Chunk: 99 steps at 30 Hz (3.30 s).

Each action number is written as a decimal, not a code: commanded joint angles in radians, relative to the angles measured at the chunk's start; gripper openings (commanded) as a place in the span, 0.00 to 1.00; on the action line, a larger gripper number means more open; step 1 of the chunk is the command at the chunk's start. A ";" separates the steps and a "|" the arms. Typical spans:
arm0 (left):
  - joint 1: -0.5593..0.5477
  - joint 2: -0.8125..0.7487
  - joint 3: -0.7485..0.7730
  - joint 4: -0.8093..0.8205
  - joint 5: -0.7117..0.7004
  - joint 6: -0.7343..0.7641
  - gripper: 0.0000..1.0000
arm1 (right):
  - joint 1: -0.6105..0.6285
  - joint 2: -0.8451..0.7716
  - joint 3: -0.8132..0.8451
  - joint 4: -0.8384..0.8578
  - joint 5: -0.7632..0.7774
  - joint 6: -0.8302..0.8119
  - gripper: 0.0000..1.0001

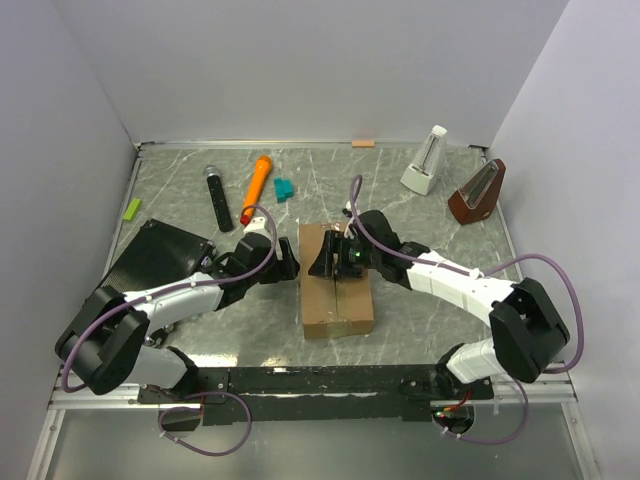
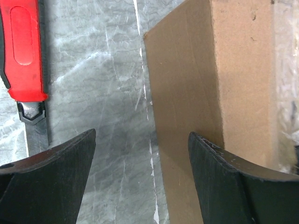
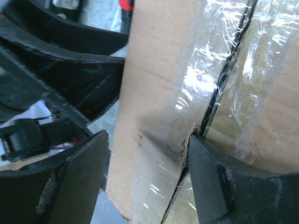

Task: Unpack the express box
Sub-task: Open the express box at the center of the board.

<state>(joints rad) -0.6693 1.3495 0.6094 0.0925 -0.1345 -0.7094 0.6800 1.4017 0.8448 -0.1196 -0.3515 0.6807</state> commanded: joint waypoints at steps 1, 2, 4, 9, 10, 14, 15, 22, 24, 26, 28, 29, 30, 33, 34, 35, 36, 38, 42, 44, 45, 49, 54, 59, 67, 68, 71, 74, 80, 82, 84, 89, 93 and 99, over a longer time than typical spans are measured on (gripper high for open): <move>-0.006 -0.007 0.004 0.055 0.018 -0.025 0.84 | 0.009 -0.067 -0.018 0.054 -0.067 0.065 0.71; -0.004 -0.006 0.004 0.055 0.015 -0.024 0.84 | 0.010 -0.081 -0.013 0.049 -0.069 0.065 0.70; -0.004 -0.001 0.009 0.050 0.012 -0.025 0.84 | 0.010 -0.102 0.002 0.032 -0.063 0.063 0.65; -0.006 0.002 0.018 0.047 0.009 -0.021 0.84 | 0.013 -0.125 0.034 0.012 -0.072 0.057 0.54; -0.004 0.002 0.021 0.044 0.009 -0.021 0.84 | 0.013 -0.125 0.037 0.014 -0.076 0.056 0.50; -0.006 0.008 0.033 0.035 0.010 -0.016 0.84 | 0.013 -0.125 0.039 0.032 -0.101 0.059 0.33; -0.004 0.010 0.035 0.032 0.012 -0.016 0.84 | 0.012 -0.127 0.036 0.046 -0.113 0.063 0.31; -0.004 0.005 0.038 0.021 0.006 -0.009 0.84 | -0.008 -0.133 -0.003 0.164 -0.207 0.102 0.26; -0.006 -0.010 0.036 0.012 -0.010 -0.009 0.84 | -0.023 -0.135 -0.018 0.190 -0.228 0.106 0.22; -0.004 -0.033 0.035 -0.005 -0.036 -0.005 0.86 | -0.034 -0.135 -0.026 0.189 -0.231 0.102 0.18; -0.004 -0.073 0.036 -0.029 -0.072 0.002 0.89 | -0.043 -0.135 -0.023 0.172 -0.222 0.086 0.16; -0.004 -0.090 0.041 -0.043 -0.089 0.010 0.91 | -0.046 -0.135 -0.016 0.157 -0.212 0.077 0.15; -0.004 -0.111 0.043 -0.051 -0.102 0.019 0.92 | -0.049 -0.136 -0.016 0.144 -0.207 0.071 0.15; -0.006 -0.194 0.033 -0.045 -0.099 0.050 0.95 | -0.053 -0.130 -0.015 0.123 -0.188 0.054 0.13; -0.004 -0.225 0.026 -0.031 -0.079 0.060 0.95 | -0.056 -0.127 -0.019 0.123 -0.185 0.054 0.13; -0.004 -0.260 0.017 -0.014 -0.053 0.076 0.96 | -0.059 -0.127 -0.027 0.129 -0.184 0.056 0.12; -0.004 -0.294 0.006 0.010 -0.010 0.099 0.96 | -0.062 -0.122 -0.030 0.127 -0.182 0.057 0.12; -0.022 -0.337 0.001 0.027 0.047 0.132 0.97 | -0.063 -0.116 -0.038 0.136 -0.184 0.066 0.11; -0.154 -0.329 0.062 -0.054 -0.036 0.201 0.97 | -0.063 -0.096 -0.043 0.164 -0.198 0.089 0.09; -0.185 -0.305 0.087 -0.091 -0.071 0.205 0.97 | -0.063 -0.086 -0.039 0.167 -0.196 0.105 0.08; -0.197 -0.300 0.087 -0.118 -0.086 0.205 0.96 | -0.063 -0.081 -0.038 0.170 -0.198 0.108 0.07; -0.225 -0.335 0.046 -0.100 -0.120 0.209 0.97 | -0.065 -0.063 -0.029 0.153 -0.182 0.134 0.07; -0.291 -0.333 0.068 -0.120 -0.210 0.281 0.98 | -0.065 -0.033 -0.006 0.123 -0.156 0.174 0.06; -0.378 -0.268 0.124 -0.189 -0.355 0.352 0.98 | -0.066 -0.026 0.013 0.084 -0.127 0.197 0.08; -0.478 -0.188 0.158 -0.223 -0.453 0.370 0.98 | -0.065 -0.015 0.040 0.055 -0.109 0.206 0.10; -0.489 -0.181 0.164 -0.227 -0.467 0.373 0.98 | -0.065 -0.012 0.042 0.055 -0.109 0.206 0.10; -0.513 -0.136 0.190 -0.261 -0.516 0.381 0.97 | -0.065 -0.007 0.042 0.054 -0.109 0.206 0.10; -0.527 -0.095 0.208 -0.290 -0.573 0.383 0.95 | -0.065 -0.007 0.042 0.051 -0.107 0.206 0.10; -0.530 -0.046 0.221 -0.321 -0.651 0.354 0.82 | -0.068 -0.006 0.034 0.040 -0.101 0.197 0.10; -0.530 -0.039 0.217 -0.327 -0.665 0.343 0.77 | -0.068 -0.007 0.031 0.035 -0.099 0.191 0.10; -0.530 -0.030 0.219 -0.342 -0.685 0.331 0.72 | -0.071 -0.012 0.030 0.031 -0.101 0.186 0.10; -0.530 -0.023 0.224 -0.355 -0.677 0.332 0.63 | -0.074 -0.012 0.027 0.020 -0.098 0.174 0.10; -0.530 -0.010 0.228 -0.353 -0.665 0.343 0.54 | -0.076 -0.017 0.025 0.021 -0.106 0.166 0.20; -0.530 0.023 0.234 -0.356 -0.665 0.343 0.47 | -0.077 -0.053 0.039 -0.032 -0.084 0.122 0.48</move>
<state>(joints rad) -1.2011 1.3487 0.8120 -0.2348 -0.7677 -0.3786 0.6113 1.3964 0.8379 -0.1158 -0.4461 0.8368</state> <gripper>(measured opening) 0.483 0.440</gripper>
